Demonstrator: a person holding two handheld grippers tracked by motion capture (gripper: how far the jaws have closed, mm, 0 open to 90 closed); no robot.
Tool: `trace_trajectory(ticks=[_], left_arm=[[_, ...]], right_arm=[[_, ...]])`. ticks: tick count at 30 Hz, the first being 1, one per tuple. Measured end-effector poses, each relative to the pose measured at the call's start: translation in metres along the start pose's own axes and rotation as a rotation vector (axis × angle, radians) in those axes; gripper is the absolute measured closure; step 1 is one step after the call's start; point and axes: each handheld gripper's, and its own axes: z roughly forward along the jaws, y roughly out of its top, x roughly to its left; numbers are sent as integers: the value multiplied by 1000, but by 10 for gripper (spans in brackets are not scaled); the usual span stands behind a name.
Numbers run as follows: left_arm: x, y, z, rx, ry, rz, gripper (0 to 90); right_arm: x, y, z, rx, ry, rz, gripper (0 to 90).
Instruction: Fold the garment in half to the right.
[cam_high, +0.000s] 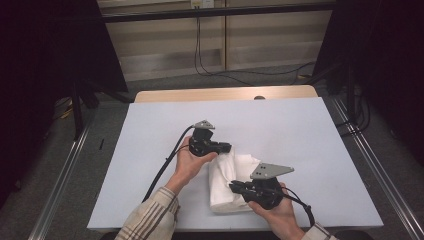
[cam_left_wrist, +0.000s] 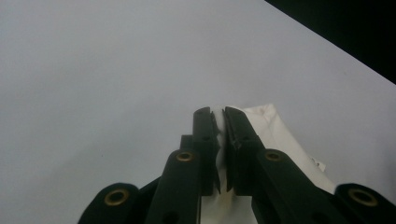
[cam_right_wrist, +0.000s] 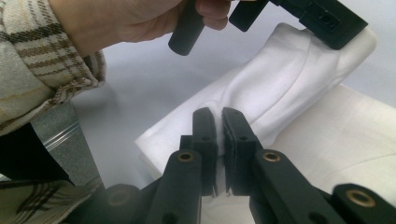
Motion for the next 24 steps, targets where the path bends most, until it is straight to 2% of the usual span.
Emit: trace_trajectory(ticks=[14, 18, 24], left_arm=[[-2, -1, 14, 29, -1, 5, 839], [-1, -3, 19, 44, 3, 21, 838], [0, -5, 25, 51, 4, 8, 835]], right_arm=[[-10, -8, 0, 51, -5, 14, 846], [-11, -10, 1, 68, -10, 12, 844], [-15, -13, 1, 79, -23, 18, 837]])
